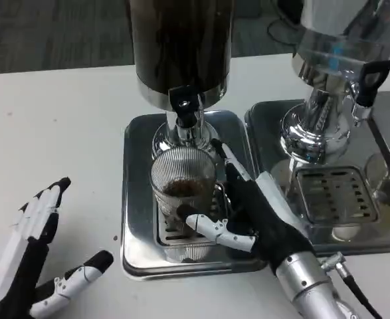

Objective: Grasp the cup under the faucet to collect the drink, then remove the cup.

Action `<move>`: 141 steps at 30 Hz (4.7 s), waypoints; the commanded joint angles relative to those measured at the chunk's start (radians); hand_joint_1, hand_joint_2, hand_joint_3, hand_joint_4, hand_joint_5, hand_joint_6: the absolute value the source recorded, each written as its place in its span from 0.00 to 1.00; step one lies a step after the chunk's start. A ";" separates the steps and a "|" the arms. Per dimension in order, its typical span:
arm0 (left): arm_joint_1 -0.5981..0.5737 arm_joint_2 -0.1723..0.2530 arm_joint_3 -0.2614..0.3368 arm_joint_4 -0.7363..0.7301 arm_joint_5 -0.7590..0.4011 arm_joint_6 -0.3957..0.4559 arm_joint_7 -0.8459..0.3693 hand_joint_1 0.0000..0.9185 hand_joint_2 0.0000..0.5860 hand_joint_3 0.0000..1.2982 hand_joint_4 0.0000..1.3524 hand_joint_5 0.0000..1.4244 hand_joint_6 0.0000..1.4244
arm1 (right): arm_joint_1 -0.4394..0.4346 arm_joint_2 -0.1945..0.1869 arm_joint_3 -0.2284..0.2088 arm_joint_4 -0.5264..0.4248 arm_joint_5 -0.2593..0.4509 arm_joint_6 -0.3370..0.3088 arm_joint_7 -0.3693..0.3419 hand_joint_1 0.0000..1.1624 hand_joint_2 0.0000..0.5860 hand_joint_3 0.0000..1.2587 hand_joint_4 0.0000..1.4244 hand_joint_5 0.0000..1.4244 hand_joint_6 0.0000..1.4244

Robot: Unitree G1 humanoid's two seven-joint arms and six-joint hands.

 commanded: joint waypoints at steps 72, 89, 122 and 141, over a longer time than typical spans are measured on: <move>0.043 0.026 -0.008 -0.011 -0.095 0.009 -0.039 0.00 0.29 0.00 0.00 0.00 0.00 | -0.091 0.097 0.050 0.235 -0.026 -0.102 -0.167 0.78 0.29 0.27 0.29 0.45 0.68; 0.028 0.028 -0.012 0.006 -0.101 0.001 -0.043 0.00 0.29 0.00 0.00 0.00 0.00 | -0.092 0.100 0.041 0.252 -0.085 -0.208 -0.305 0.79 0.29 0.32 0.35 0.54 0.81; -0.019 0.087 -0.037 -0.024 -0.057 -0.018 -0.086 0.00 0.17 0.00 0.00 0.00 0.00 | 0.142 0.044 0.004 -0.054 -0.162 -0.260 -0.427 0.82 0.25 0.40 0.45 0.64 0.94; 0.131 0.107 -0.009 -0.282 0.050 0.105 -0.093 0.00 0.07 0.00 0.00 0.00 0.00 | 0.360 -0.024 0.015 -0.314 -0.156 -0.303 -0.328 0.82 0.26 0.43 0.45 0.65 0.94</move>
